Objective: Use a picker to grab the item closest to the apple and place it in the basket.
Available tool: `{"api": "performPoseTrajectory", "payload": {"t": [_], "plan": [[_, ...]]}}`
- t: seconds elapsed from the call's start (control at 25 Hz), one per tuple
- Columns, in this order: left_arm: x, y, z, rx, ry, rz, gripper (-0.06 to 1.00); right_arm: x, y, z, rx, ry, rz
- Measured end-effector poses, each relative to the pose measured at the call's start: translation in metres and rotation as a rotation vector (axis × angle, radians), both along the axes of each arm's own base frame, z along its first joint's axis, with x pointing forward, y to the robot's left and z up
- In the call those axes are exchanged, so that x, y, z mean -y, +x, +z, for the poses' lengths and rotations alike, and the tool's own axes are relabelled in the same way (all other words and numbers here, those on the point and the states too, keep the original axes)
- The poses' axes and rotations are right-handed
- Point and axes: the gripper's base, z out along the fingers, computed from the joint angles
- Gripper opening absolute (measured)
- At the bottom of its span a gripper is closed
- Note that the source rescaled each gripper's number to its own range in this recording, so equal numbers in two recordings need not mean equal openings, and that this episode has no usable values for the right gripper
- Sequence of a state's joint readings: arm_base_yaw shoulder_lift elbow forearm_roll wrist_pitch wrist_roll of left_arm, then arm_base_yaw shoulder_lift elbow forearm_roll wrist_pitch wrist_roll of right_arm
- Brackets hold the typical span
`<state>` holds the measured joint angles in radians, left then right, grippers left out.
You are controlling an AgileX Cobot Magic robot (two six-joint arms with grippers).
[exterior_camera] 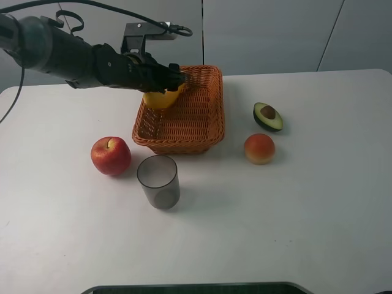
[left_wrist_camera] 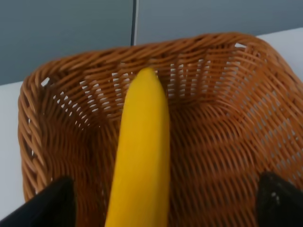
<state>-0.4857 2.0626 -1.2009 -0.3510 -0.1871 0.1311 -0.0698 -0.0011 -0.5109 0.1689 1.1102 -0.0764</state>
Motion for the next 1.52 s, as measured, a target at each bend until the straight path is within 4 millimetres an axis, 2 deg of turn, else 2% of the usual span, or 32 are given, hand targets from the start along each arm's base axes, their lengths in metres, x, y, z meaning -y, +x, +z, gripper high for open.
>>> {"api": "performPoseTrajectory", "payload": {"t": [0.2,0.32,0.4,0.6,0.72,0.84,1.0,1.12,1.2,1.36,1.52], "plan": [[0.0,0.0,0.0,-0.004,0.004,-0.004,0.99,0.0,0.0,0.0,0.0,0.0,0.0],[0.0,-0.002,0.006,-0.012,0.003,-0.013,0.99,0.0,0.0,0.0,0.0,0.0,0.0],[0.0,-0.005,0.019,-0.002,0.004,-0.03,0.99,0.0,0.0,0.0,0.0,0.0,0.0],[-0.003,-0.017,0.064,0.017,-0.006,-0.072,0.99,0.0,0.0,0.0,0.0,0.0,0.0],[-0.012,-0.024,0.084,-0.007,-0.004,-0.081,0.99,0.0,0.0,0.0,0.0,0.0,0.0],[-0.034,-0.027,0.097,-0.069,0.009,-0.062,1.0,0.0,0.0,0.0,0.0,0.0,0.0],[-0.078,-0.029,0.104,-0.167,0.034,0.008,1.0,0.0,0.0,0.0,0.0,0.0,0.0],[-0.116,-0.038,0.106,-0.224,0.038,0.088,1.0,0.0,0.0,0.0,0.0,0.0,0.0],[-0.143,-0.05,0.109,-0.234,0.044,0.15,1.0,0.0,0.0,0.0,0.0,0.0,0.0],[-0.182,-0.083,0.125,-0.196,0.055,0.245,1.0,0.0,0.0,0.0,0.0,0.0,0.0],[-0.19,-0.121,0.149,-0.155,0.074,0.251,0.99,0.0,0.0,0.0,0.0,0.0,0.0]]}}
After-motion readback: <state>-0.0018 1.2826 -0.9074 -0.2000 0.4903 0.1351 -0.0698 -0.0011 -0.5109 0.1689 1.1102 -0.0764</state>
